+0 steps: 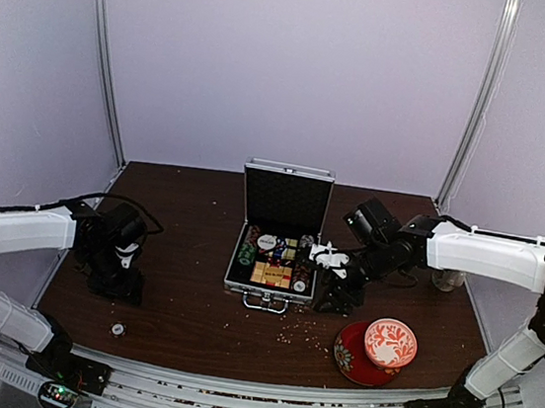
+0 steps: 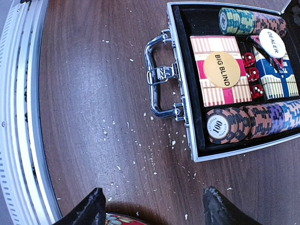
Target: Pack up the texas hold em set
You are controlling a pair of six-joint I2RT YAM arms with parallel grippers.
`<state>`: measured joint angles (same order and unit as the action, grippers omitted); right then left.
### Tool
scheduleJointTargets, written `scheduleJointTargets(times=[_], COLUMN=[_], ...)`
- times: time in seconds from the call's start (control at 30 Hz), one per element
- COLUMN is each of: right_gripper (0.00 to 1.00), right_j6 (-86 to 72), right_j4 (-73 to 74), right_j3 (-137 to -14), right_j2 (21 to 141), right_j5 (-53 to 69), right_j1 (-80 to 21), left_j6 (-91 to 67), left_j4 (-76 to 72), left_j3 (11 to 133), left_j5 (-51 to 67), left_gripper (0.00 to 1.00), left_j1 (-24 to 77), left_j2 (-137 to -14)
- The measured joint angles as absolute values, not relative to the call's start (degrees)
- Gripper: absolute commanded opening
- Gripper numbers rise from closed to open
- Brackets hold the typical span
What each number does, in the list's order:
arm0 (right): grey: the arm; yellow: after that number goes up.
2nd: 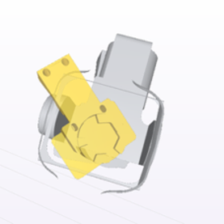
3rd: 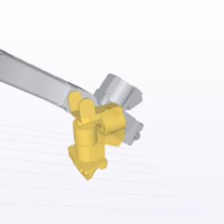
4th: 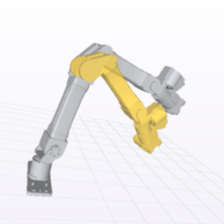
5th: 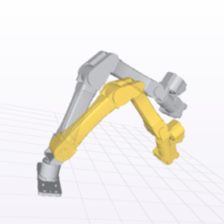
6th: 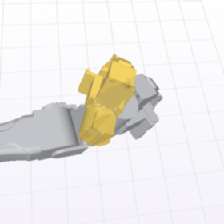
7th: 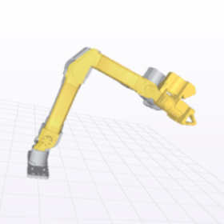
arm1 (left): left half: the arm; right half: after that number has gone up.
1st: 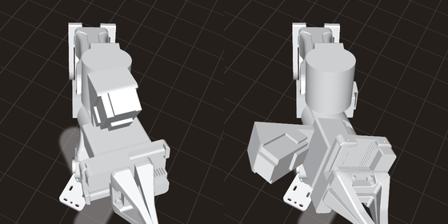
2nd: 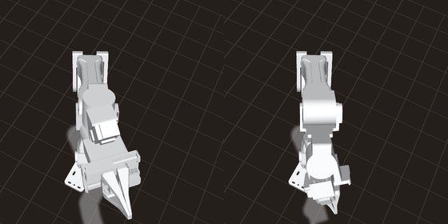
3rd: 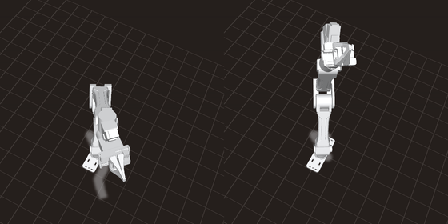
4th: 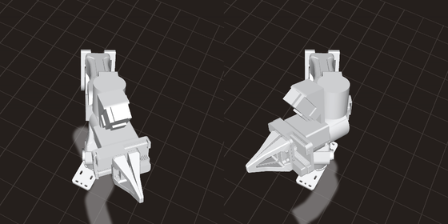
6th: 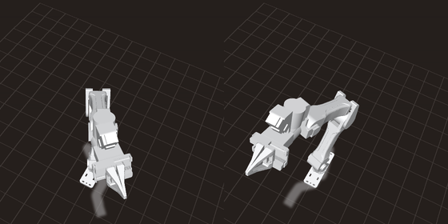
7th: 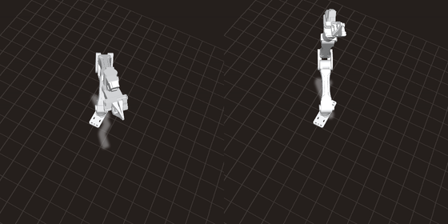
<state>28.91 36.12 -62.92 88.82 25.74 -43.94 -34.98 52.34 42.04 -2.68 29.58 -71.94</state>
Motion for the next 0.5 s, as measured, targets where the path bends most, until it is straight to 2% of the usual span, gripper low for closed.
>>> scheduleJointTargets(times=[0.23,0.5], right_gripper=[0.72,0.72], right_j6=[30.0,30.7], right_j4=[35.3,35.2], right_j3=[-62.3,-62.2], right_j2=[87.5,87.3], right_j5=[27.0,27.0], right_j1=[-43.9,-43.9], left_j6=[-40.8,-43.9], left_j4=[52.7,53.7], left_j3=[38.7,35.9], left_j5=[-0.9,0.6], left_gripper=[0.65,0.59], left_j1=[29.6,30.3], left_j2=[-71.6,-72.0])
